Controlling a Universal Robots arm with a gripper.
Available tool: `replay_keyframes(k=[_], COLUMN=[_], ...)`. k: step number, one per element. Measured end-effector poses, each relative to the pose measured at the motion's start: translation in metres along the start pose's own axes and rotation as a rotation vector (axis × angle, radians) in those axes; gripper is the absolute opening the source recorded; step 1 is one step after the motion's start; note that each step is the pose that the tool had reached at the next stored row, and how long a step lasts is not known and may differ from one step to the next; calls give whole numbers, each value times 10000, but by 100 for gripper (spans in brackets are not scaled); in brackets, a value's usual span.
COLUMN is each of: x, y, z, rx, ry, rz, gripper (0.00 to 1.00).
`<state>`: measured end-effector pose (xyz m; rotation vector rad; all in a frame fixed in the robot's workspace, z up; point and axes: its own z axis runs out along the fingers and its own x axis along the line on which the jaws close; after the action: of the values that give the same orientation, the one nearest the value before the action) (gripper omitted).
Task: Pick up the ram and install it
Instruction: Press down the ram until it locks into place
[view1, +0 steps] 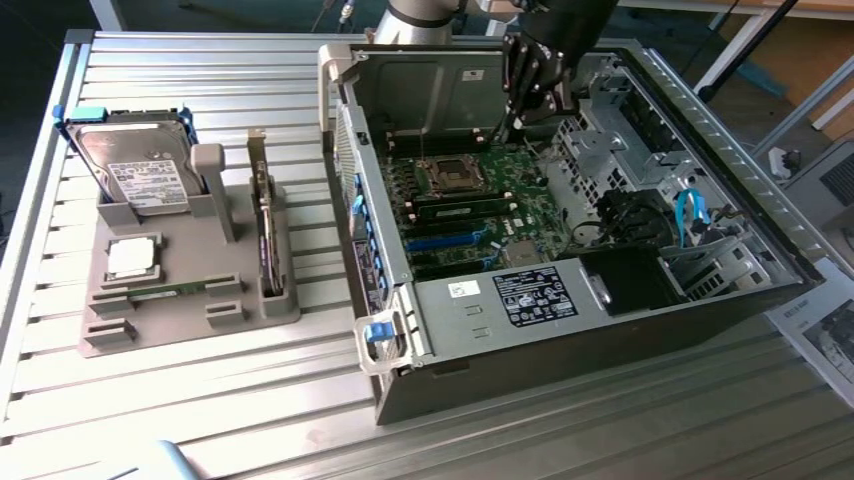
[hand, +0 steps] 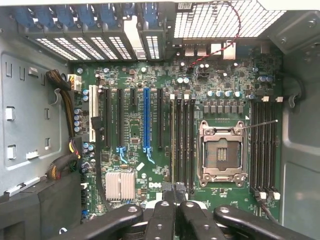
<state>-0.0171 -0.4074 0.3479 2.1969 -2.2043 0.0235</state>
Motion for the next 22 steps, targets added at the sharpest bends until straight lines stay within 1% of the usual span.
replay_keyframes(k=[11, 12, 16, 18, 21, 22], x=[-1, -1, -1, -2, -2, -2], y=[0, -25, -178, -229, -367, -392], z=[0, 0, -2, -3, -3, -4], rx=[0, -2, -25, -29, -32, -32], ry=[0, -1, 0, 1, -1, 0], rz=[1, 2, -1, 0, -1, -1], gripper=[10, 10, 10, 10, 10, 10])
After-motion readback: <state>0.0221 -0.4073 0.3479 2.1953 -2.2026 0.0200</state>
